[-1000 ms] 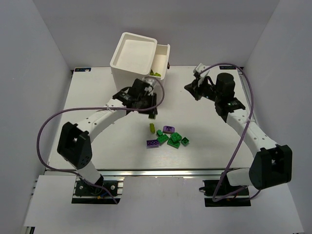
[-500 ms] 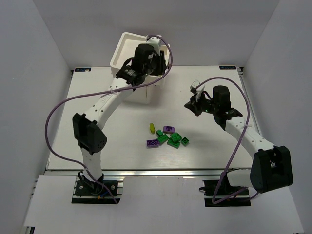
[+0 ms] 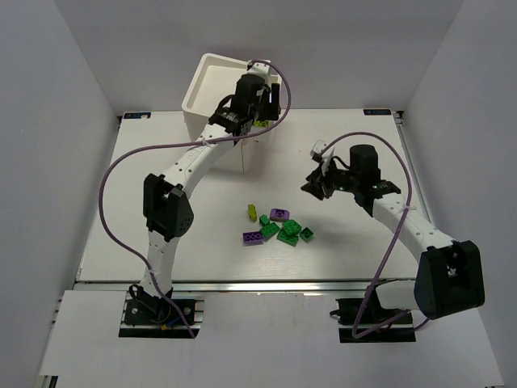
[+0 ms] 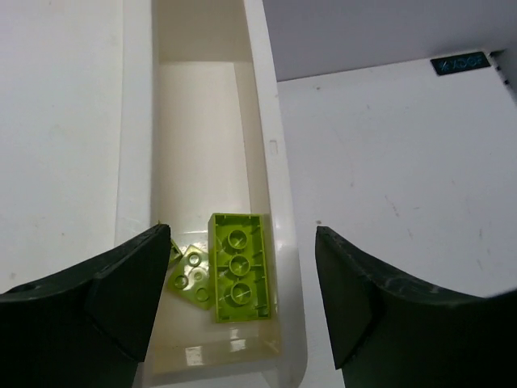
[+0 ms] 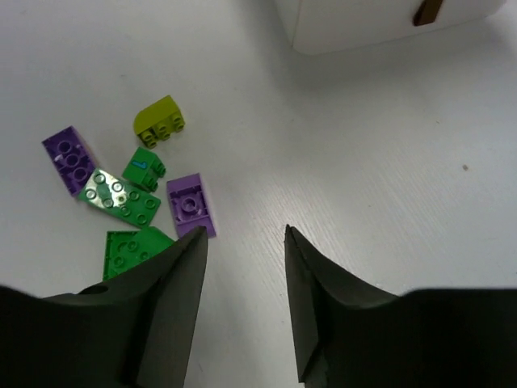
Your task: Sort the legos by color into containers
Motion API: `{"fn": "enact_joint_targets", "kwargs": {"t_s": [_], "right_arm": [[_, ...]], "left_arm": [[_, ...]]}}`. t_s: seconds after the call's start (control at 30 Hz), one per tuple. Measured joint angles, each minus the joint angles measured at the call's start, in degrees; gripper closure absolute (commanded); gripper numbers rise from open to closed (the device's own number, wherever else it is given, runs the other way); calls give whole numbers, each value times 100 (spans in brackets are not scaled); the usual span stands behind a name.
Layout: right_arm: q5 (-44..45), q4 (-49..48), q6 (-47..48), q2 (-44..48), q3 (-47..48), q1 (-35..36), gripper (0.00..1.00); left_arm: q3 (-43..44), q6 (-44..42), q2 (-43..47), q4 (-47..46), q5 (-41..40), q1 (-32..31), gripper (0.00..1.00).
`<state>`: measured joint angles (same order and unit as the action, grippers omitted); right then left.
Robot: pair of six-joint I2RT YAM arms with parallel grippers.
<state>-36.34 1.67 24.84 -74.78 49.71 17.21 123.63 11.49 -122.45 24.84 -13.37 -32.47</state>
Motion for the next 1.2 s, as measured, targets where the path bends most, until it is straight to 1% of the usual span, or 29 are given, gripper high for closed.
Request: {"fn": "enact_joint_targets", "kwargs": {"t_s": [0.03,0.07,0.13,0.2,0.27,0.3,0.33,0.37,0.4,0.43,0.47,0.5,0.53,0.57,0.6,0.7,0.77,0.9,0.93,1.0,1.03,1.2], "right_arm": [[-101,70,72,-26,2,11,39],[-240,155,184,-70,11,22,36],[-614,376,588,-210,35,61,34],[-1051,647,1073,-435,79,144,33],[-1368,859,1482,-713,151,284,34],[-1488,940,1672,-894,212,398,34],[-1550,975,1812,-1073,289,516,34],[-1576,992,1917,-1276,385,656,34],[-1574,1003,1963,-1497,498,791,33],[-1521,984,1954,-1694,621,933,28],[-1390,898,1867,-1943,787,1099,26],[-1263,809,1755,-2153,925,1228,24],[-1134,732,1655,-2332,1067,1351,22],[-999,625,1521,-2527,1224,1484,19],[-841,527,1362,-2695,1373,1593,18],[-385,278,944,-3008,1659,1873,18],[-122,221,713,-3141,1801,2006,17],[227,216,356,-3344,2044,2175,17],[308,219,271,-3370,2065,2203,15],[437,221,151,-3401,2070,2251,14],[516,221,96,-3421,2072,2288,12],[907,229,-24,-3606,2109,2435,12]], "left_arm": [[31,4,0,-13,-13,9,16],[59,31,0,-20,-11,15,16],[103,59,2,-22,0,28,16],[142,101,28,-24,9,39,17],[144,175,127,13,26,44,23],[131,201,205,39,26,44,27],[72,247,334,48,24,46,34],[-52,297,525,42,22,48,49],[-295,372,796,7,13,48,56],[-691,422,1196,-33,-39,48,62],[-1176,463,1692,-11,-90,48,68],[-1635,533,2151,-63,-133,48,68],[-2149,599,2702,-101,-208,48,66],[-2656,662,3244,-92,-304,48,50],[-3104,721,3773,-50,-400,46,43],[-4234,1106,5193,149,-774,48,31],[-4806,1421,5949,321,-1040,50,30],[-5729,2068,6900,914,-1462,52,30],[-5897,2208,7034,1062,-1515,52,30],[-6229,2483,7257,1340,-1622,52,30],[-6341,2597,7326,1467,-1652,52,29],[-6557,2957,7486,1862,-1764,52,28]]}}
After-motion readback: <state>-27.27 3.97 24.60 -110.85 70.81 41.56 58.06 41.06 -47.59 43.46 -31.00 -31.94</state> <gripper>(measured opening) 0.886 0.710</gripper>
